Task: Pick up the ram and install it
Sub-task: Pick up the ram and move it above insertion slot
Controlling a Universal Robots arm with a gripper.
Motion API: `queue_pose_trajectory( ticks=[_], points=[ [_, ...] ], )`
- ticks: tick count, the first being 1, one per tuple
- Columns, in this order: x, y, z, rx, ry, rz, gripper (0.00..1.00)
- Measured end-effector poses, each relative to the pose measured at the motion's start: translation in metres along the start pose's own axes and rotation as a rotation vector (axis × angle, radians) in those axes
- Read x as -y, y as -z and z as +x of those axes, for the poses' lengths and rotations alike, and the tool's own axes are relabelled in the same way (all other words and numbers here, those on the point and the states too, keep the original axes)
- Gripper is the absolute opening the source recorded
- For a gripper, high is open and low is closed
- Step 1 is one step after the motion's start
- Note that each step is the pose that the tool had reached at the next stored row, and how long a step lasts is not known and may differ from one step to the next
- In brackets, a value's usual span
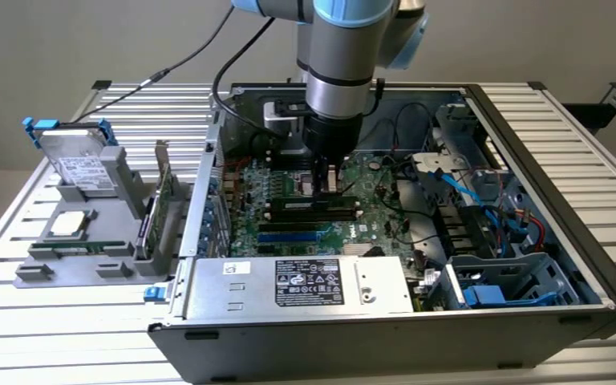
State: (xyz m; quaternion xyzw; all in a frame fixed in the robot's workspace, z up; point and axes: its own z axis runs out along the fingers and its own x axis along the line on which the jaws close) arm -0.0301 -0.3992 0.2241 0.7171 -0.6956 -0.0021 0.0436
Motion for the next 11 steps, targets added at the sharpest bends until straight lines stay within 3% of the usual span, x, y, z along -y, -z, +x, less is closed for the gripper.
queue_pose_trajectory(
  ticks=[2, 11],
  points=[
    [0.0001, 0.0, 0.0004, -0.0012, 0.0, -0.0049, 0.14],
    [0.0011, -0.0026, 0.0003, -0.0026, 0.0, -0.0053, 0.14]
  ],
)
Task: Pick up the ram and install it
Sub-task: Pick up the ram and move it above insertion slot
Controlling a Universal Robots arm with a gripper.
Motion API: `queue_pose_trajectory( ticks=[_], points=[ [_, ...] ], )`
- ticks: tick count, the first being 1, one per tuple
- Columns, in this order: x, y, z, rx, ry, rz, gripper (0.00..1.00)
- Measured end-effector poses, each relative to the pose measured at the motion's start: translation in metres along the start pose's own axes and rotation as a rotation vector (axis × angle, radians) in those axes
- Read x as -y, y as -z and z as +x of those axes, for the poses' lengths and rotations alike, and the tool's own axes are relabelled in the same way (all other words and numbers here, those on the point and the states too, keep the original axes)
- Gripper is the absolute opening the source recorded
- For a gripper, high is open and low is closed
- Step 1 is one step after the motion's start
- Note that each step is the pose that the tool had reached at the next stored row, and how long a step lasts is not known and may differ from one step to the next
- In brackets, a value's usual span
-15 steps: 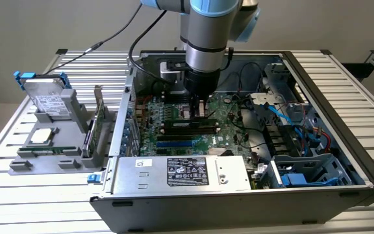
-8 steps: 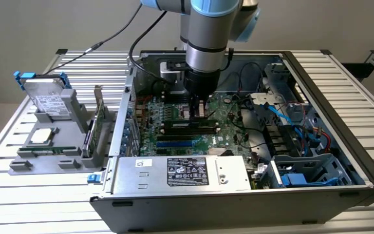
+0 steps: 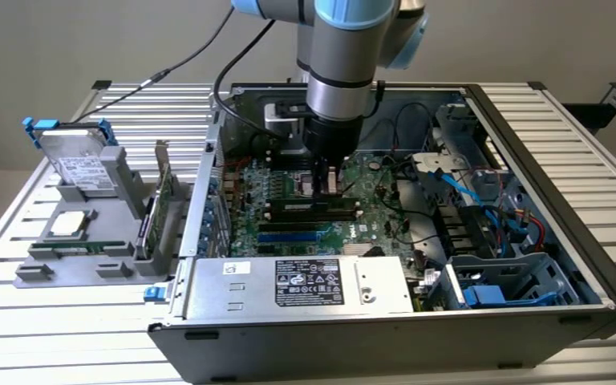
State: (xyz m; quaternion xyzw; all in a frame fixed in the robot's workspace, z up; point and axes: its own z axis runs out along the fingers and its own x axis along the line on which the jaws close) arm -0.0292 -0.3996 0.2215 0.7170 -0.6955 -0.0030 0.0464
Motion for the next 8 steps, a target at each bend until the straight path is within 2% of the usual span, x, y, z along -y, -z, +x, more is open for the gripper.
queue_pose_trajectory(
  ticks=[8],
  points=[
    [0.0001, -0.0008, 0.0007, -0.0012, -0.001, 0.0001, 0.14]
  ],
)
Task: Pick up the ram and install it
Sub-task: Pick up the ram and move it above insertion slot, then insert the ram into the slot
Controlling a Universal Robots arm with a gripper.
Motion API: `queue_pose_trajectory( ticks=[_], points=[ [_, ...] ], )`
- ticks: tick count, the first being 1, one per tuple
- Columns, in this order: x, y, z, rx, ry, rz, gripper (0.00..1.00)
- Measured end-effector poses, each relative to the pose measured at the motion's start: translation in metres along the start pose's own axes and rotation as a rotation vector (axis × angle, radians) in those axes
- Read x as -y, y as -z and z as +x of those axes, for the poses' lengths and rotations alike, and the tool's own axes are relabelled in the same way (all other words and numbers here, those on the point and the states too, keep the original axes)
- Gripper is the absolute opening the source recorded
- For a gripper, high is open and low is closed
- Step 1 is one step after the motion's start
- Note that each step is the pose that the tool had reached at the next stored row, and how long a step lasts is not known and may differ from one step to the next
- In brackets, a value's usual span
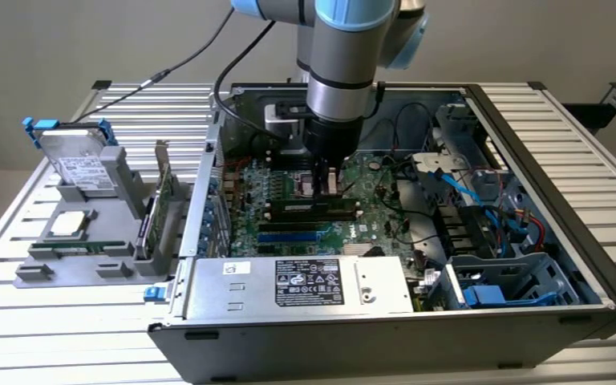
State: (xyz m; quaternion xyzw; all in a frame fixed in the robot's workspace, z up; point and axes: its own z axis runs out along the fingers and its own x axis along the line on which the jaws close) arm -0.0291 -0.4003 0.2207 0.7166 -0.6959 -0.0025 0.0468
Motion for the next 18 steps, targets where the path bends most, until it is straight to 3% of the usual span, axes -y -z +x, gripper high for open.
queue_pose_trajectory(
  ticks=[18],
  points=[
    [0.0, -0.0012, 0.0006, -0.0004, -0.016, -0.0011, 0.14]
  ],
)
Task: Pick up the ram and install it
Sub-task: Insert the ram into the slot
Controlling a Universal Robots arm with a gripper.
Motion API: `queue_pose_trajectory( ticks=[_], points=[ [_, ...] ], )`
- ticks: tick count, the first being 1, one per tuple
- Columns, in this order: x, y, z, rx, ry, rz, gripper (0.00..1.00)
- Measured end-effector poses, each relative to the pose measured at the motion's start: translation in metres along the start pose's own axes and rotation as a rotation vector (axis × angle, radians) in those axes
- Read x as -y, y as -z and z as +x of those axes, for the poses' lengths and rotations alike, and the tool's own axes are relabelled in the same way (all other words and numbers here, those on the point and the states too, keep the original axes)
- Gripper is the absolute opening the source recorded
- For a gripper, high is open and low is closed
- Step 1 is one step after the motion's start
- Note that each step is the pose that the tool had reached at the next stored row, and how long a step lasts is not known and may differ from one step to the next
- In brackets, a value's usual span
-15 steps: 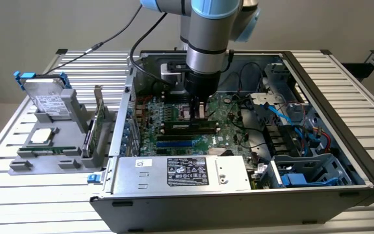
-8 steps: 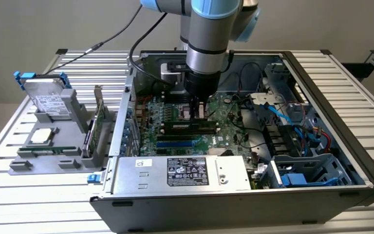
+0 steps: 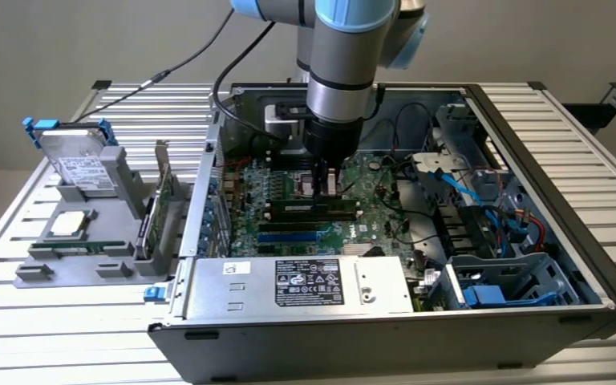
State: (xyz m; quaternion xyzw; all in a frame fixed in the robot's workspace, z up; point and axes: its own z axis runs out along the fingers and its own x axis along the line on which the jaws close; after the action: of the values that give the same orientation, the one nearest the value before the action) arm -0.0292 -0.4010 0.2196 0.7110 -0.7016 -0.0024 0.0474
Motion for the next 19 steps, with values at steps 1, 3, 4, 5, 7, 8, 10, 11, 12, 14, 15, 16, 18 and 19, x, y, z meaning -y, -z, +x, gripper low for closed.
queue_pose_trajectory(
  ticks=[1, 3, 4, 5, 7, 8, 10, 11, 12, 14, 15, 16, 18, 19],
  points=[
    [0.0, -0.0001, 0.0, -0.0005, 0.0, -0.0001, 0.14],
    [0.0, -0.0001, 0.0, -0.0007, 0.0, -0.0001, 0.14],
    [0.0001, -0.0004, 0.0, -0.0005, 0.0, 0.0, 0.14],
    [0.0001, -0.0009, -0.0001, -0.0002, 0.0, 0.0001, 0.14],
    [0.0001, -0.0012, -0.0001, -0.0011, 0.0, -0.0001, 0.14],
    [0.0001, -0.0012, 0.0, -0.0012, 0.0, -0.0001, 0.14],
    [0.0001, -0.0015, -0.0001, -0.0011, 0.0, 0.0, 0.14],
    [0.0001, -0.002, -0.0001, -0.0012, 0.0, 0.0001, 0.14],
    [0.0002, -0.002, -0.0001, -0.0019, 0.0, 0.0, 0.14],
    [0.0001, -0.002, -0.0001, -0.0026, 0.0, -0.0001, 0.14],
    [0.0002, -0.0021, -0.0001, -0.003, 0.0, -0.0001, 0.14],
    [0.0002, -0.0025, -0.0001, -0.0032, 0.0, 0.0, 0.14],
    [0.0002, -0.0031, -0.0002, -0.0052, 0.0, 0.0, 0.14],
    [0.0002, -0.0031, -0.0001, -0.0062, 0.0, -0.0002, 0.14]
  ],
)
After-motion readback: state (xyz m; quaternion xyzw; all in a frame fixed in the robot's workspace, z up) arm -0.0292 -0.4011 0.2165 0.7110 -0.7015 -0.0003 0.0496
